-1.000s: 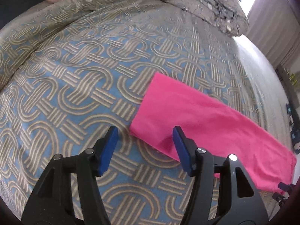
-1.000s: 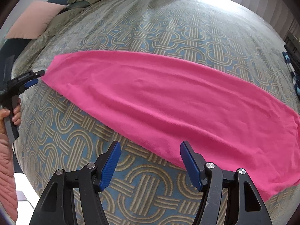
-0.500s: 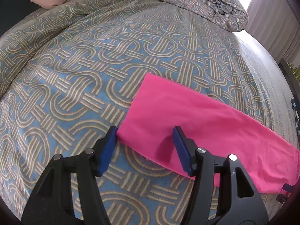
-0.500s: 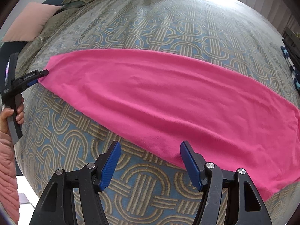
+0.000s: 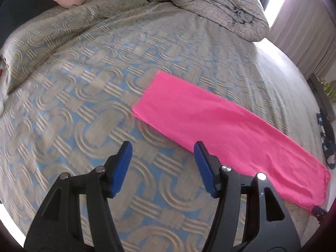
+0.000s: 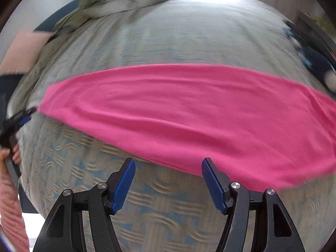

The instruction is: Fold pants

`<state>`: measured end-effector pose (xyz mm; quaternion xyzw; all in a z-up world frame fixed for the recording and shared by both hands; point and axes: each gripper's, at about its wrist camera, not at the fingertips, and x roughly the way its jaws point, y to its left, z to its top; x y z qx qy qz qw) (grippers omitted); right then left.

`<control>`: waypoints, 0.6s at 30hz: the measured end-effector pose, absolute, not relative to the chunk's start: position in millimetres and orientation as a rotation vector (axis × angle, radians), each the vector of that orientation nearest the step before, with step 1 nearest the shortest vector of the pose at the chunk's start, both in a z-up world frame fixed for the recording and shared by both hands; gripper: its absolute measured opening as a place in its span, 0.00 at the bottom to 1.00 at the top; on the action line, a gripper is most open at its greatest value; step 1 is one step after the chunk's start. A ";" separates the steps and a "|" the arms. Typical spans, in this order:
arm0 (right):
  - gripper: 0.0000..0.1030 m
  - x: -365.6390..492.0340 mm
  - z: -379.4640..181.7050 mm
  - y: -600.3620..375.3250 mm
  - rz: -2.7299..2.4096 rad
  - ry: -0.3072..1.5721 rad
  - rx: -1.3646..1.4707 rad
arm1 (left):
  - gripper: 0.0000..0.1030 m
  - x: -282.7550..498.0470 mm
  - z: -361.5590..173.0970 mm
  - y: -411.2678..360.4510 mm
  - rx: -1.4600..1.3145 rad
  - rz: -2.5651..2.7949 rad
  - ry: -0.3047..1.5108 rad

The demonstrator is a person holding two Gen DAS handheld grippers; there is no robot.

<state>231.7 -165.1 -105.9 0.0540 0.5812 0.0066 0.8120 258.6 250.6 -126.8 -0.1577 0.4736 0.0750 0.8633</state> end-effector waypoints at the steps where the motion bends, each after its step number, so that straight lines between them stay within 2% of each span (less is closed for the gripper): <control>1: 0.65 223.6 -107.8 -181.6 -0.025 1.247 0.135 | 0.60 256.2 -126.7 244.0 -0.341 0.136 0.998; 7: 0.65 183.7 -120.3 -244.8 -0.134 1.271 0.303 | 0.60 240.0 -124.0 160.8 -0.234 -0.075 1.032; 11: 0.65 176.8 -119.7 -248.9 -0.130 1.234 0.301 | 0.60 241.1 -126.3 114.9 -0.142 -0.122 1.056; 16: 0.64 193.4 -130.1 -241.9 -0.285 1.191 0.212 | 0.60 249.1 -128.0 113.8 -0.150 -0.066 1.075; 17: 0.46 196.7 -133.1 -244.3 -0.309 1.183 0.222 | 0.60 250.9 -126.8 123.4 -0.158 -0.034 1.074; 18: 0.07 198.2 -135.6 -248.3 -0.304 1.174 0.262 | 0.60 251.5 -126.3 131.8 -0.170 -0.010 1.075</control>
